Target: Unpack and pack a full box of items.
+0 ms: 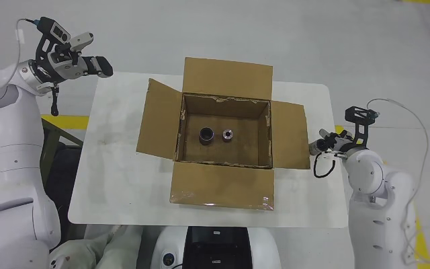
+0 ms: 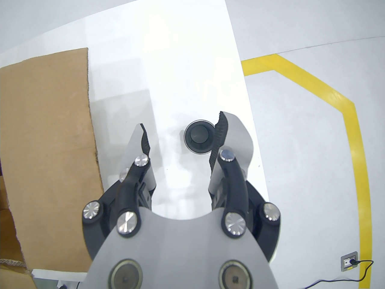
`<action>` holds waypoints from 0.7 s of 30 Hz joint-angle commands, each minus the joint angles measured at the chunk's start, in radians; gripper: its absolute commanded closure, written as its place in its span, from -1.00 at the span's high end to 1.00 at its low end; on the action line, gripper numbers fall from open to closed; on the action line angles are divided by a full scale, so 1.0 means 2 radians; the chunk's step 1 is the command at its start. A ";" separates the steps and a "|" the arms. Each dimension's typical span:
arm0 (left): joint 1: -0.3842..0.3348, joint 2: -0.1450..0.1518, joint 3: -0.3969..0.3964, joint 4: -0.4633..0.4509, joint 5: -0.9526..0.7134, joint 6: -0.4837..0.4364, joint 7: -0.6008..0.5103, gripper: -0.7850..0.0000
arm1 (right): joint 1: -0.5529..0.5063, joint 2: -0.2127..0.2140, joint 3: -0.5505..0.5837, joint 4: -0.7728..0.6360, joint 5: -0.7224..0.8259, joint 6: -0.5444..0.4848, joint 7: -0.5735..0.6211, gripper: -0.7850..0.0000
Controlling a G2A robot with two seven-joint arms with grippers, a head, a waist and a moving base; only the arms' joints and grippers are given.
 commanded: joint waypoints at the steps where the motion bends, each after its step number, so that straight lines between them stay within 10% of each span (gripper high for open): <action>1: 0.000 0.000 0.000 0.000 0.000 0.000 0.000 1.00 | -0.001 0.000 0.000 0.003 0.001 -0.001 -0.002 0.38; 21: 0.000 0.000 0.000 0.000 0.000 0.000 0.000 1.00 | 0.025 0.006 -0.009 0.120 0.021 0.000 -0.017 0.40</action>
